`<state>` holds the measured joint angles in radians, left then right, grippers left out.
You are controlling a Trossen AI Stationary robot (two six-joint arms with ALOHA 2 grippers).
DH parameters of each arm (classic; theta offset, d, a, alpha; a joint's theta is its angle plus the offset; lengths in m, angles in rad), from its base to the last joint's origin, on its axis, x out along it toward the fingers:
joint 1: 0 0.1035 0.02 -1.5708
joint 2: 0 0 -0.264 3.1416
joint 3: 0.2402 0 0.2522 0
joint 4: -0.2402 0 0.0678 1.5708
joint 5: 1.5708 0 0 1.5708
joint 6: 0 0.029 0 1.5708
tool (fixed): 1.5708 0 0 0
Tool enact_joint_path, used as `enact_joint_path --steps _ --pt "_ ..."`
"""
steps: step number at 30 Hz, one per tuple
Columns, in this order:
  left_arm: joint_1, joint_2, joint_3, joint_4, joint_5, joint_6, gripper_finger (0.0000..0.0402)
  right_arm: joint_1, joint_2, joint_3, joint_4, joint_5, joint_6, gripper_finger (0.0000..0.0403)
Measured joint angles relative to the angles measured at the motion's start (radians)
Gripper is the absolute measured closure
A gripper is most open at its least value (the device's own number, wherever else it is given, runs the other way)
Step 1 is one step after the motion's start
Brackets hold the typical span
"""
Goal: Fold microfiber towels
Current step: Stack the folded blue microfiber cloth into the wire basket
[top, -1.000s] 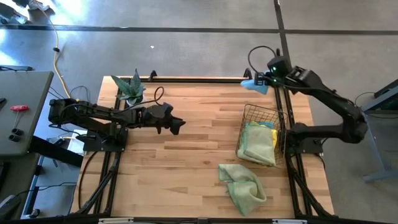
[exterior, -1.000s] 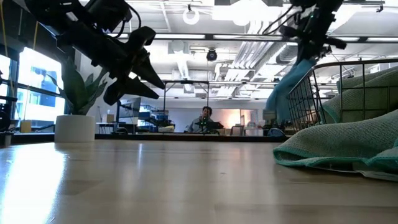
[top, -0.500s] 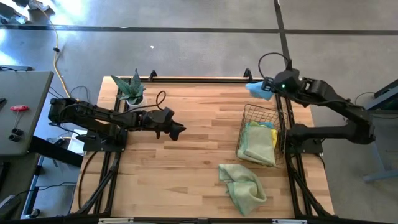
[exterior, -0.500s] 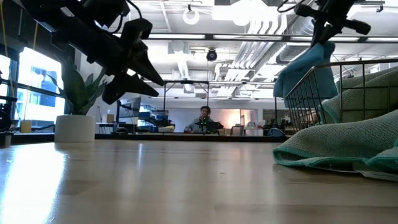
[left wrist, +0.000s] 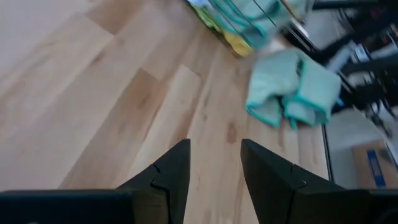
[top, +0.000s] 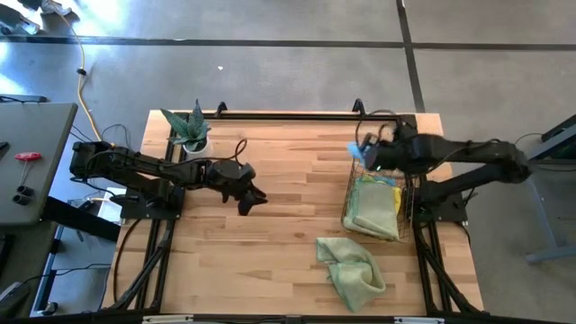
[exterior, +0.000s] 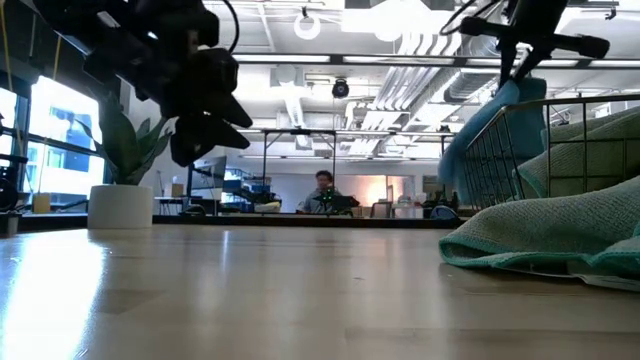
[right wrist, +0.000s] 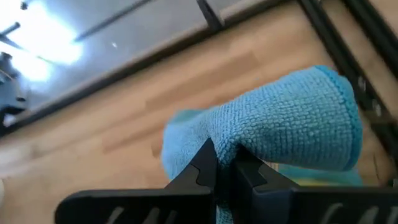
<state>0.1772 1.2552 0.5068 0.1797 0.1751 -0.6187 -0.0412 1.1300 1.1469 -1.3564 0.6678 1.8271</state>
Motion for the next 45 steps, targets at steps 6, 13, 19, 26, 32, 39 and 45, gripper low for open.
enact_joint_path --steps 6,13,19,26,32,39,45 --pt "0.000 0.000 0.000 -0.019 0.085 0.068 0.0268 0.176 0.101 0.000 -0.080 -0.092 0.254 0.0403" --pt "0.000 0.000 0.000 -0.094 0.088 0.131 0.0268 0.356 0.176 0.000 -0.042 -0.233 0.417 0.0403" --pt "0.000 0.000 0.000 -0.109 0.088 0.160 0.0268 0.404 0.254 0.000 -0.007 -0.389 0.417 0.0403" --pt "0.000 0.000 0.000 -0.109 0.088 0.160 0.0268 0.454 0.298 0.000 -0.003 -0.540 0.426 0.0403" --pt "0.000 0.000 0.000 -0.109 0.087 0.160 0.0268 0.481 0.311 0.000 0.024 -0.590 0.436 0.0403" --pt "0.000 0.000 0.000 -0.109 0.084 0.170 0.0268 0.482 0.311 0.000 0.020 -0.552 0.443 0.0400" --pt "0.000 0.000 0.000 -0.109 0.084 0.169 0.0268 0.482 0.311 0.000 -0.006 -0.543 0.443 0.0342"
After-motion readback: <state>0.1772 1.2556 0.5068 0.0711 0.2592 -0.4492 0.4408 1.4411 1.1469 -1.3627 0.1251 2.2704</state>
